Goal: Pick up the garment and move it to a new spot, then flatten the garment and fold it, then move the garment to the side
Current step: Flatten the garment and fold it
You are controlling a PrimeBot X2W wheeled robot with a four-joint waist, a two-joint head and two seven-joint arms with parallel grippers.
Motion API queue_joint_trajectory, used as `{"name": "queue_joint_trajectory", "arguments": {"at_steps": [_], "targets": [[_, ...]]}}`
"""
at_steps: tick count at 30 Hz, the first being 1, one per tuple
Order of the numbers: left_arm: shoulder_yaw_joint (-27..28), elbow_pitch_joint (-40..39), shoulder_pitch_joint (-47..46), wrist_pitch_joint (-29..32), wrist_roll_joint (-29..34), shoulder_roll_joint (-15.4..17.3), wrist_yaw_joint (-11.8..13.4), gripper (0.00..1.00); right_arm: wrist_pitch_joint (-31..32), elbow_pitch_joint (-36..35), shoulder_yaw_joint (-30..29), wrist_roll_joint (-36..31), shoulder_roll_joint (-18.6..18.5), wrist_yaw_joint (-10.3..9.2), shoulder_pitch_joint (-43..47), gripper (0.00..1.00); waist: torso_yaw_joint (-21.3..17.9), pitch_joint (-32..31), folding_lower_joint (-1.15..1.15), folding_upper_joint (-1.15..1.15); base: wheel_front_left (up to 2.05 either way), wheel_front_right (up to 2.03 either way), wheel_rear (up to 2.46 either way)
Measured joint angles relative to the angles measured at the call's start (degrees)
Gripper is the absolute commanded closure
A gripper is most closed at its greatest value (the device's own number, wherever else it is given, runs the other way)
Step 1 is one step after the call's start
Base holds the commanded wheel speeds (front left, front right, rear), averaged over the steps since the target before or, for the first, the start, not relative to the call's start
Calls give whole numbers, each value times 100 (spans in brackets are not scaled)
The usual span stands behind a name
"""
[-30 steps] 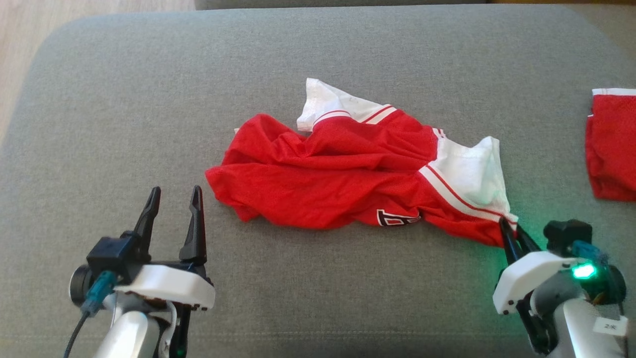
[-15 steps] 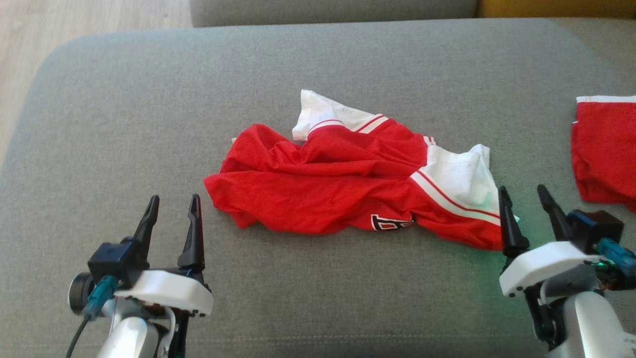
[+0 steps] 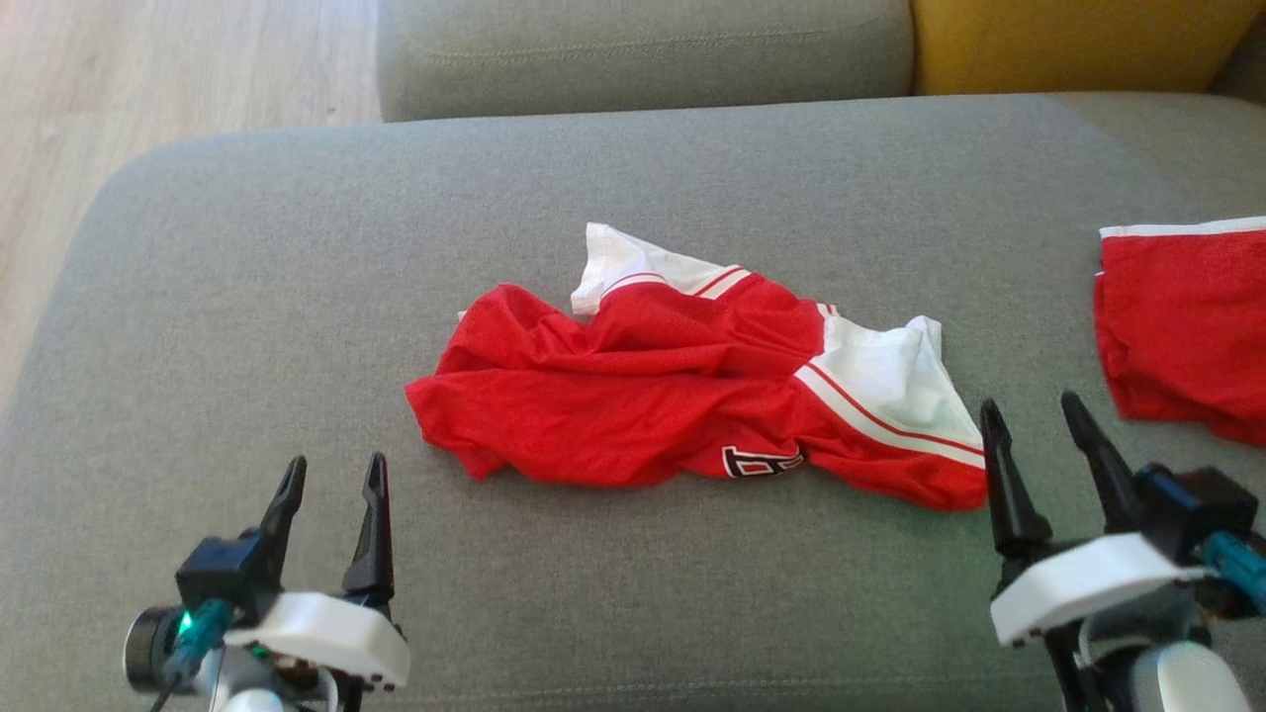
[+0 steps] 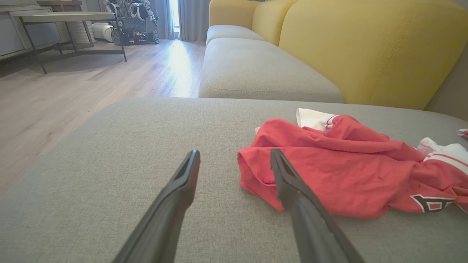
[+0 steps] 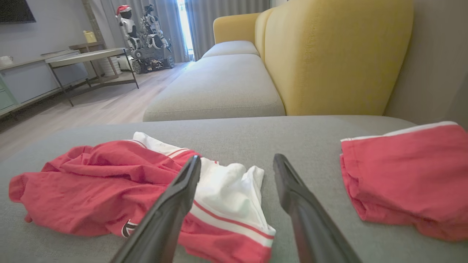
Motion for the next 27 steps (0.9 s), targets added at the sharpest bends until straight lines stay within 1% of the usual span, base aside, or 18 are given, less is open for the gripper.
{"name": "queue_joint_trajectory", "arguments": {"at_steps": [3, 16, 19, 21, 23, 24, 26, 27], "targets": [[-2, -19, 99, 21, -1, 21, 35, 0, 30, -70, 1, 48, 1, 0, 163, 0, -19, -28, 0, 0, 0, 0, 0], [-77, -86, 81, 126, -5, 68, 46, 0, 135, -201, -2, 54, 5, 0, 172, 0, 18, 7, 0, 0, 0, 0, 0], [-104, -27, 13, 304, -158, 60, -58, 0, 135, -207, -19, 56, 5, 0, 172, 0, 47, 46, 0, 0, 0, 0, 0], [-137, 70, -198, 438, -225, 53, -159, 0, 136, -220, -22, 85, 5, 0, 168, 0, 71, 108, 0, 0, 0, 0, 0], [-146, 193, -548, 589, -292, 41, -269, 0, 136, -240, -2, 88, 7, 0, 146, 0, 88, 185, 0, 0, 0, 0, 0], [-141, 371, -986, 726, -398, 0, -370, 0, 137, -244, 18, 88, 7, 0, 87, 0, 95, 277, 0, 0, 0, 0, 0], [-135, 599, -1394, 905, -503, -36, -454, 0, 135, -247, 54, 88, 7, 0, 14, 0, 87, 370, 0, 0, 0, 0, 0], [-135, 599, -1394, 905, -503, -36, -454, 0, 135, -247, 54, 88, 7, 0, 14, 0, 87, 370, 0, 0, 0, 0, 0]]}}
